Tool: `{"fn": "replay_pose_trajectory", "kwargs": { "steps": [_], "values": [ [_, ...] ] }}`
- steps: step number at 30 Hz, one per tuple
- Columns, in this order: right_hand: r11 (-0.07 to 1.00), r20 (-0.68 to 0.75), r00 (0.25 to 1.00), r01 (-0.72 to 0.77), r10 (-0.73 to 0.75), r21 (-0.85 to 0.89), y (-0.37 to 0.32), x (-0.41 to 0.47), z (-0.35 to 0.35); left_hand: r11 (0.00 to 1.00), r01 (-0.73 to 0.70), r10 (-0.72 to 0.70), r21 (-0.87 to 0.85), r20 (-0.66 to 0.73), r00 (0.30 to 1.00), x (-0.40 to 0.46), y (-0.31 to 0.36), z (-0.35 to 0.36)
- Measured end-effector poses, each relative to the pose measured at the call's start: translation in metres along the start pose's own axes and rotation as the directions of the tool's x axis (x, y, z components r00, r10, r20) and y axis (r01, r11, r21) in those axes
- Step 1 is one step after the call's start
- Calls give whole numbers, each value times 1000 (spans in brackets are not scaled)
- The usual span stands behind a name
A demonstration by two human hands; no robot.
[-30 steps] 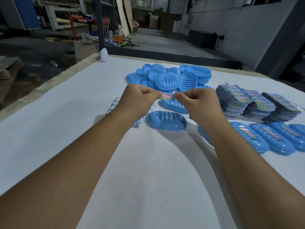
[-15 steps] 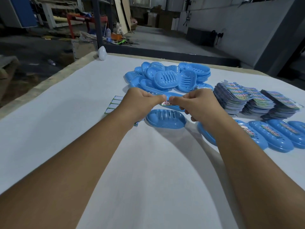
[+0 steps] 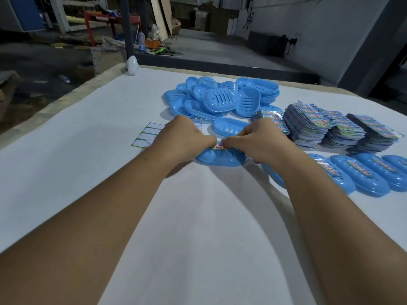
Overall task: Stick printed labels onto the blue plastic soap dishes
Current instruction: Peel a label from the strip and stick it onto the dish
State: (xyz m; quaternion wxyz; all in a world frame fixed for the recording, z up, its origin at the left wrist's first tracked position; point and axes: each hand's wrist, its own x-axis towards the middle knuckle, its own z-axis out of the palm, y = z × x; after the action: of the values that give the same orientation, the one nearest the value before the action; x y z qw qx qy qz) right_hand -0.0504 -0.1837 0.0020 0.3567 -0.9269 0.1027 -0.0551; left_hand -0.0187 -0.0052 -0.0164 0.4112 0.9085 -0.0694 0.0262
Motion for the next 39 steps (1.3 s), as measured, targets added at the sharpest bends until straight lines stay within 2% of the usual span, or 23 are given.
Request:
{"fn": "replay_pose_trajectory", "kwargs": {
  "steps": [10,19,28,39],
  "values": [
    [1000,10,1000,-1,1,-23,-1,1,-1,998,-15,15,58,3,1000,2,3,1],
    [997,17,1000,7,-6,-75,-3,-1,0,999,-12,14,44,-32,999,-1,3,1],
    [993,-5,999,37,-38,-113,-1,0,1,970,-71,93,232,-85,992,-7,9,1],
    [971,-28,995,86,-95,-225,-4,-7,-5,953,-128,152,276,-66,986,-9,8,2]
  ]
}}
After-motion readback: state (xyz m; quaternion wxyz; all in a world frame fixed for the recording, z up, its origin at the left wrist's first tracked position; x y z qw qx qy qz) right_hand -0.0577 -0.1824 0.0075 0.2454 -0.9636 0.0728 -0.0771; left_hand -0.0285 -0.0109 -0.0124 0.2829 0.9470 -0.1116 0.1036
